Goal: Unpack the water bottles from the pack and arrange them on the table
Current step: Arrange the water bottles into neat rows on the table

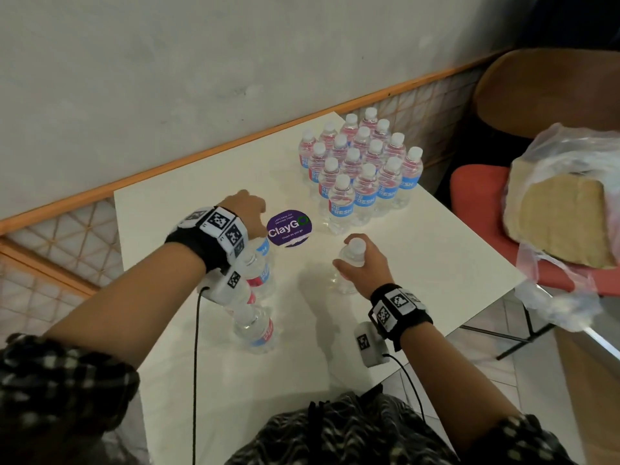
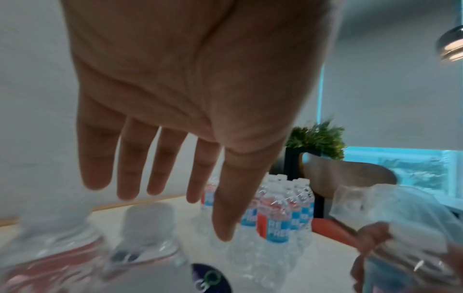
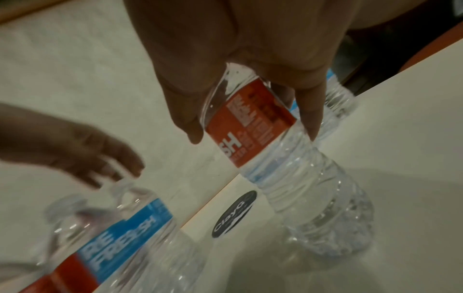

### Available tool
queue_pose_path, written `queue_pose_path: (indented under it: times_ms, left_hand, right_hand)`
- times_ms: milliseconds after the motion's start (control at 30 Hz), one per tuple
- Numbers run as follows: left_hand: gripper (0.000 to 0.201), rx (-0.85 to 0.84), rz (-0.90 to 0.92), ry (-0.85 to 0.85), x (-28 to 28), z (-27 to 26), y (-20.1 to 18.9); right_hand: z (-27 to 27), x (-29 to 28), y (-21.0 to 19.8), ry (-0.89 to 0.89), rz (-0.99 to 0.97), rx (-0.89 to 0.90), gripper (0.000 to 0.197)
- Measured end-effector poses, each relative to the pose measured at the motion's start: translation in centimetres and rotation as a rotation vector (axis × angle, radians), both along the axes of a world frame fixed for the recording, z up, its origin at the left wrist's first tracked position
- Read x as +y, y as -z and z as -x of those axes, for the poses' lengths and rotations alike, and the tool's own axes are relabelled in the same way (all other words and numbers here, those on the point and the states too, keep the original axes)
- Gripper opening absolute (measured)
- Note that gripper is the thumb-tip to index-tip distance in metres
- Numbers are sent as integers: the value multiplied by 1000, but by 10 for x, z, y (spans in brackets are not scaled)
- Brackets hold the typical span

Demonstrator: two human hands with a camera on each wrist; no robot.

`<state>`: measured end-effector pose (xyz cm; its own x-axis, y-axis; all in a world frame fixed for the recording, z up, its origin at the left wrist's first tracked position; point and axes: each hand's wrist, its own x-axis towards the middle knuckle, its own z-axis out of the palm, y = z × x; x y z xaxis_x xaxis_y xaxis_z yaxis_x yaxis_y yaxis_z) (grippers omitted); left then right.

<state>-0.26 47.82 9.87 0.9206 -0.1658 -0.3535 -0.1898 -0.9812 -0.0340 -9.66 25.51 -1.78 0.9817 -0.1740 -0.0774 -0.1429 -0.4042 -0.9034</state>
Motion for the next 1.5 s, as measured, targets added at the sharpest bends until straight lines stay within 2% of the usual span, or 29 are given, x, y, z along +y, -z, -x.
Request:
queue_pose_path:
  times_ms: [67, 133, 233, 467, 567, 1000, 1300, 1367, 1500]
  left_hand:
    - [54, 80, -39, -7, 9, -2, 10]
    - [49, 72, -53, 6, 11, 0, 17]
    - [39, 29, 7, -8, 9, -1, 17]
    - [33, 58, 116, 92, -7, -1, 11]
    - [28, 72, 193, 83, -14, -1, 13]
    - [32, 97, 273, 111, -80, -1, 18]
    - [29, 24, 399, 78, -146, -12, 23]
    - [29, 2, 422, 84, -158, -13, 24]
    - [30, -36, 446, 97, -173, -20, 27]
  right_hand:
    - [-5, -13, -1, 57, 10, 0, 39]
    - [-10, -24, -2, 91, 7, -4, 37]
    - [-13, -36, 0, 130, 14, -8, 37]
    - [-19, -42, 4, 132, 13, -20, 38]
    - [-21, -44, 4, 120, 4, -22, 37]
    - [-53, -75, 8, -1, -20, -21, 40]
    - [-81, -108, 8, -100, -41, -51, 38]
    - [-89, -114, 10, -132, -46, -48, 43]
    - [-106, -126, 12, -239, 65, -59, 60]
